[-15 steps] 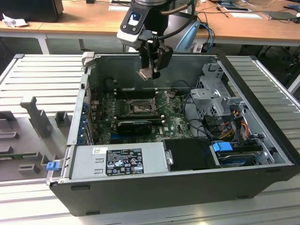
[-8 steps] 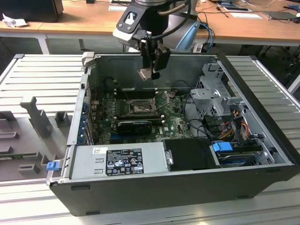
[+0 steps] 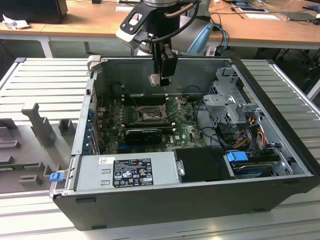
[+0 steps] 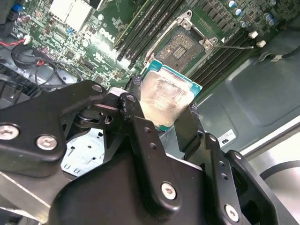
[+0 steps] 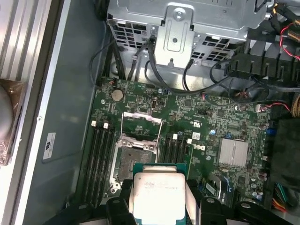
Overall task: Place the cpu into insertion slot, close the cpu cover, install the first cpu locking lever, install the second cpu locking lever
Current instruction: 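Place the cpu into insertion slot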
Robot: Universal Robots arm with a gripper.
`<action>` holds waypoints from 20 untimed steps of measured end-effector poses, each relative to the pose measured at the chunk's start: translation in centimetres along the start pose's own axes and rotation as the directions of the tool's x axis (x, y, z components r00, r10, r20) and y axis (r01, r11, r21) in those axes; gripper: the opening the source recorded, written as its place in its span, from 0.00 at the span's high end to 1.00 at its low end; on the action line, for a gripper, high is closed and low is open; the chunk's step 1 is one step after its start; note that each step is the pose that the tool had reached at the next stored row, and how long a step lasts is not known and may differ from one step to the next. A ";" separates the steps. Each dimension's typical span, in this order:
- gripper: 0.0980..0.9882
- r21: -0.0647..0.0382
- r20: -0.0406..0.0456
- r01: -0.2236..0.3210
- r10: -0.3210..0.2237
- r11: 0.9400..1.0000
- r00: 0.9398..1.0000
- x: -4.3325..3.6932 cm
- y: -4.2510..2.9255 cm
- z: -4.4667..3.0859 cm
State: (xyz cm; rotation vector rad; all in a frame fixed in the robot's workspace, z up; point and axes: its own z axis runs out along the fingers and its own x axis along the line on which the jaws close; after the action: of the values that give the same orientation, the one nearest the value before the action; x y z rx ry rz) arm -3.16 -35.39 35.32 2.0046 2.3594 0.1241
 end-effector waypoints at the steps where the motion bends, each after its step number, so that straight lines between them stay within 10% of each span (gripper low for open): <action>1: 0.52 0.000 0.000 0.000 0.000 1.000 1.000 0.00 -0.01 0.14; 20: 0.52 -0.002 0.011 -0.112 0.112 0.994 0.994 0.18 -0.29 2.56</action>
State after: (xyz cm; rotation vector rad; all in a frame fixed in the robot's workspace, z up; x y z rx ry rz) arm -3.26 -35.18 32.75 2.1315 2.2394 0.1188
